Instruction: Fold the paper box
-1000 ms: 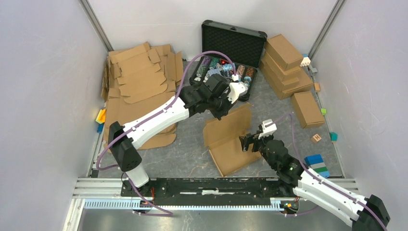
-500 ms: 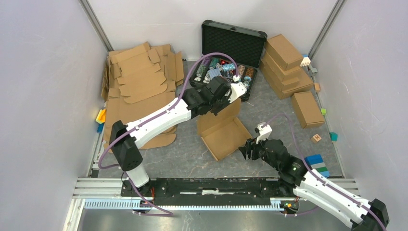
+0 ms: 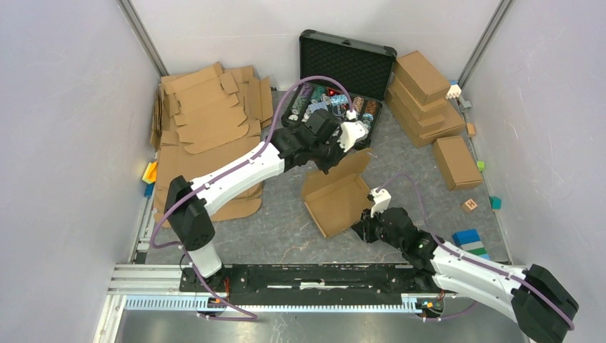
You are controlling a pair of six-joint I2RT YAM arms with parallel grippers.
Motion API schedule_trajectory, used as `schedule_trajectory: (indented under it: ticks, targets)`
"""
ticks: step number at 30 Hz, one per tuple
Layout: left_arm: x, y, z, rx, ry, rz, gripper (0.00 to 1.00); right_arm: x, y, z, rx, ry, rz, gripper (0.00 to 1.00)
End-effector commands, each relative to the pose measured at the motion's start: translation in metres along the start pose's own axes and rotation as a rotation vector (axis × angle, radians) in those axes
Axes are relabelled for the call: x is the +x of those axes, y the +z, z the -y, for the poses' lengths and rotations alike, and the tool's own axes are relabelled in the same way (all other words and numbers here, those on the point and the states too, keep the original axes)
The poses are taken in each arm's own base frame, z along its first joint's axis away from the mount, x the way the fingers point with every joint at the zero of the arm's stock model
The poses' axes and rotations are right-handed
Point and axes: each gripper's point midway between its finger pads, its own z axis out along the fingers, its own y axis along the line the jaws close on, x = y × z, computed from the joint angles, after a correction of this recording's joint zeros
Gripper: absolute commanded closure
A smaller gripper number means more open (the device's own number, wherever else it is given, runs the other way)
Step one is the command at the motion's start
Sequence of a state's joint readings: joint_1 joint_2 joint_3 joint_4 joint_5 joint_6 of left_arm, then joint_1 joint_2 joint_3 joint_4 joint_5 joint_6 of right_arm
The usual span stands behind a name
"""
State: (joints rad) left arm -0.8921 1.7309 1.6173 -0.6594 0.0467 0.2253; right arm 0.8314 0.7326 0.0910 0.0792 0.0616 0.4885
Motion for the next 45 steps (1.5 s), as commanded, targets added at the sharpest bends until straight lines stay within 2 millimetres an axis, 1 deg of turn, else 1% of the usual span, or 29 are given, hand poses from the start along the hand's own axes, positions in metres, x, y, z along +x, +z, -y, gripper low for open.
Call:
schedule_trajectory:
  ticks: [1,5,10,12,14,17,21,27,31,33,38,41,42,43,45]
  targets:
    - [-0.015,-0.009,0.036,0.208,-0.164,0.049,0.97,-0.024,0.009,-0.004,0.000,0.028,0.115,0.75]
    - [-0.010,-0.008,0.062,0.335,-0.273,0.012,0.97,-0.032,0.011,0.001,0.034,0.026,0.141,0.77]
    - [-0.006,-0.009,0.092,0.496,-0.346,-0.010,0.98,-0.037,0.013,0.006,0.065,0.020,0.161,0.77]
    - [0.002,-0.006,0.098,0.516,-0.355,-0.032,0.97,-0.041,0.014,0.004,0.062,0.021,0.170,0.76]
    - [0.011,0.000,0.099,0.506,-0.359,-0.056,0.97,-0.044,0.014,0.003,0.056,0.023,0.182,0.77]
    - [0.024,0.008,0.096,0.466,-0.362,-0.088,0.96,-0.047,0.014,0.002,0.051,0.020,0.195,0.76]
    - [0.038,0.018,0.089,0.393,-0.348,-0.111,0.92,-0.049,0.012,0.000,0.042,0.019,0.208,0.69]
    - [0.042,0.027,0.087,0.379,-0.340,-0.106,0.90,-0.052,0.007,-0.006,0.009,-0.002,0.208,0.61]
    - [0.043,0.025,0.078,0.332,-0.318,-0.111,0.90,-0.057,-0.004,0.006,0.071,-0.045,0.219,0.53]
    - [0.038,0.020,0.071,0.297,-0.298,-0.102,0.90,-0.065,-0.012,0.015,0.126,-0.058,0.252,0.47]
    - [0.023,0.004,0.054,0.233,-0.253,-0.081,0.89,-0.088,-0.028,0.035,0.259,-0.091,0.320,0.36]
    - [0.014,-0.001,0.040,0.159,-0.260,-0.055,0.89,-0.102,-0.035,0.049,0.361,-0.108,0.350,0.22]
    - [0.009,-0.005,0.038,0.156,-0.256,-0.039,0.89,-0.106,-0.038,0.054,0.397,-0.122,0.354,0.19]
    - [0.006,-0.007,0.038,0.157,-0.248,-0.030,0.88,-0.108,-0.038,0.056,0.412,-0.146,0.354,0.18]
    - [0.002,-0.010,0.034,0.149,-0.239,-0.024,0.86,-0.112,-0.034,0.053,0.392,-0.224,0.350,0.11]
